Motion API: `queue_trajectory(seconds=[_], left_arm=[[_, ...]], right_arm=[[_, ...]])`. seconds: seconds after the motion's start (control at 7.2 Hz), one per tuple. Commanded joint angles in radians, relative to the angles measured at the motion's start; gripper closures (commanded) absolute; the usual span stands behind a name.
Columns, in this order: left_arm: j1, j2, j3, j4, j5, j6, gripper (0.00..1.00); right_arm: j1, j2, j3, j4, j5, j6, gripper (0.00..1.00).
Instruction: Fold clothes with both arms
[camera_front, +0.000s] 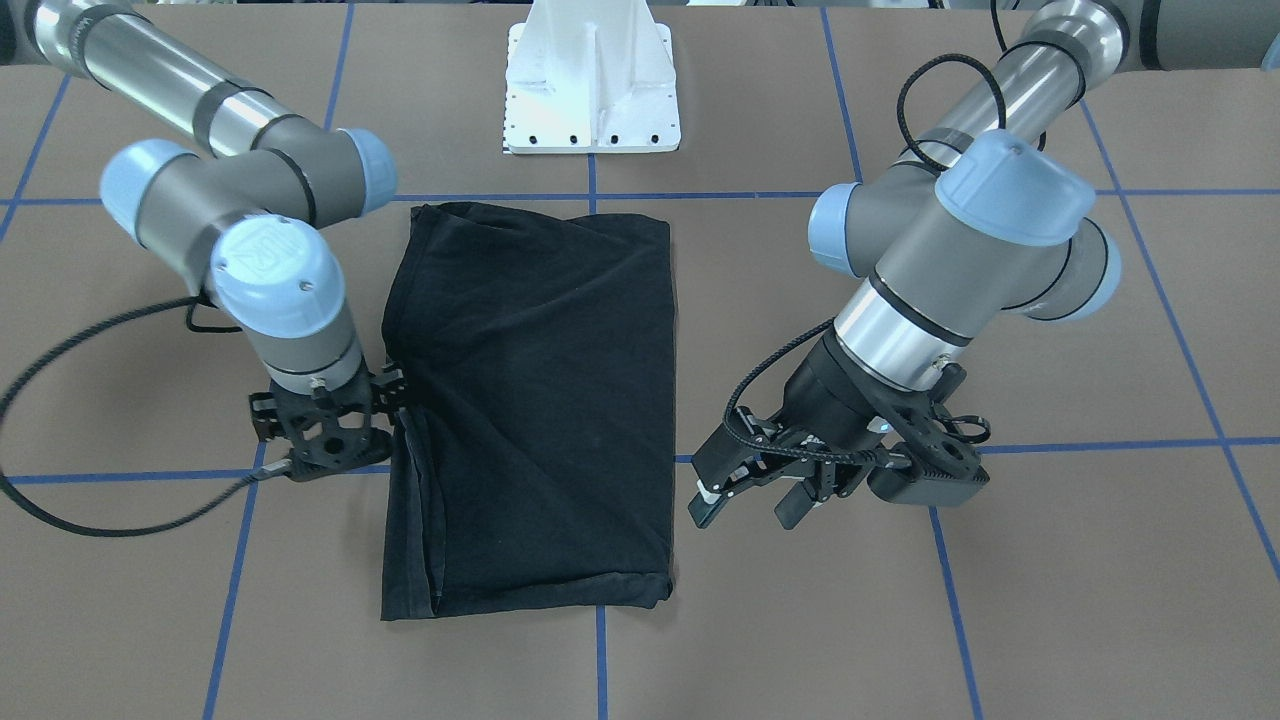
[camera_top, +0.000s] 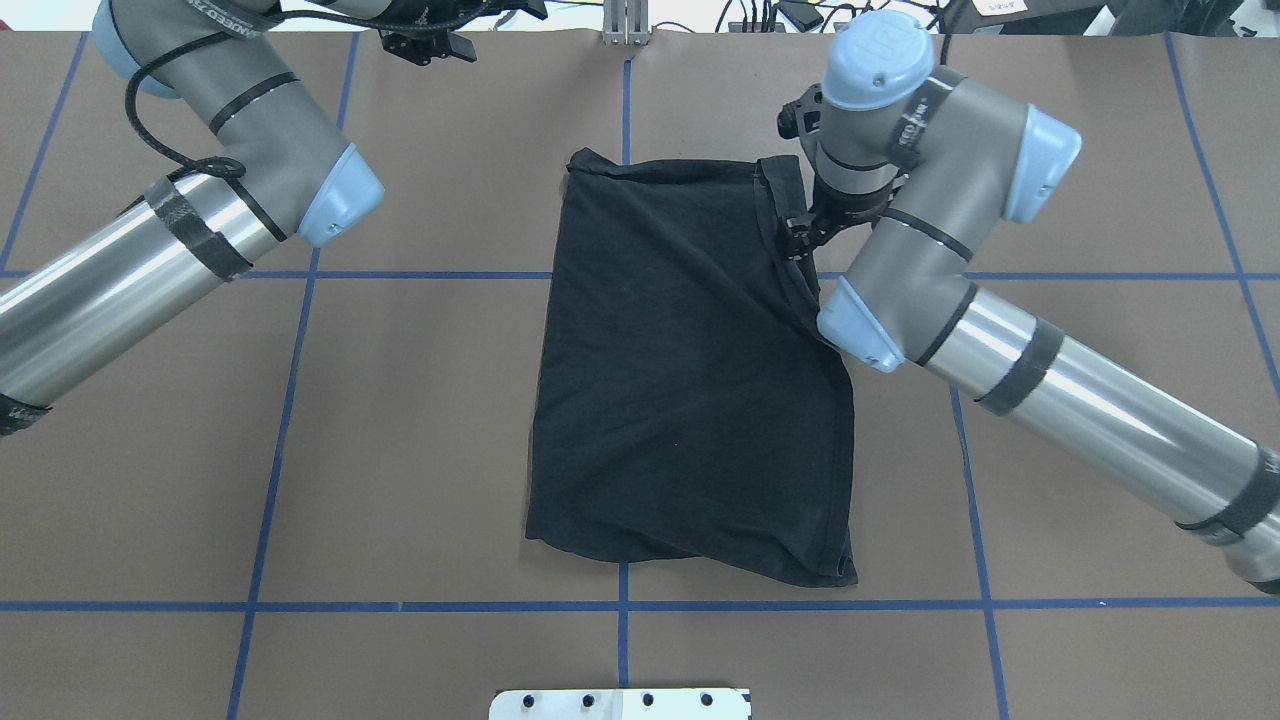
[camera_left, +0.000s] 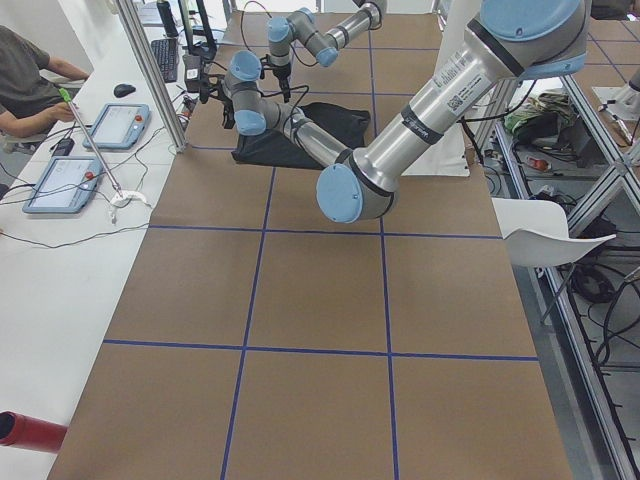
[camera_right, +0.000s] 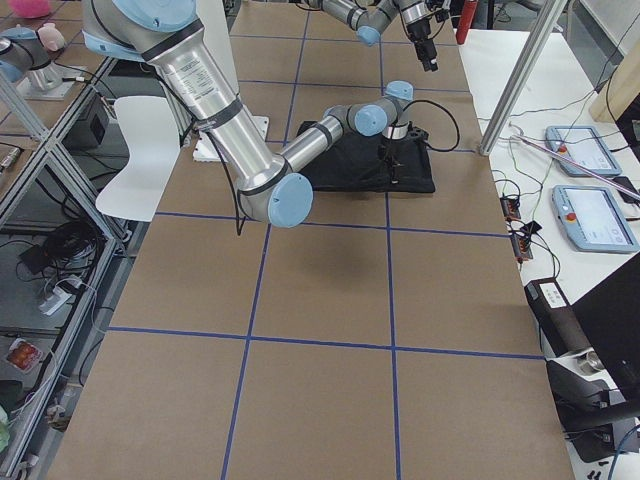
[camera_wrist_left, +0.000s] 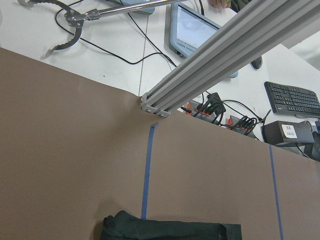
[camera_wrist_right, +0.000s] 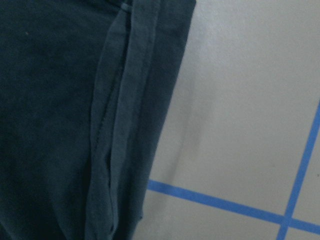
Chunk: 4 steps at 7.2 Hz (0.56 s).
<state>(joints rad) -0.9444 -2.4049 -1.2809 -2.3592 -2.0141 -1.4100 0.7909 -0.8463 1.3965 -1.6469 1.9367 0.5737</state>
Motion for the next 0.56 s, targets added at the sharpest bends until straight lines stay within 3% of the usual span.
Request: queue_trajectory(seconds=[0.0,0.42], left_arm=[[-0.005,0.000,0.000,0.000,-0.002,0.000,0.00],[-0.016,0.000,0.000,0.002,-0.005,0.002,0.00]], right_arm=[[-0.007,0.044,-0.150,0.137,-0.025,0.003,0.00],[-0.010,0.065,-0.169,0.151,-0.024,0.023,0.00]])
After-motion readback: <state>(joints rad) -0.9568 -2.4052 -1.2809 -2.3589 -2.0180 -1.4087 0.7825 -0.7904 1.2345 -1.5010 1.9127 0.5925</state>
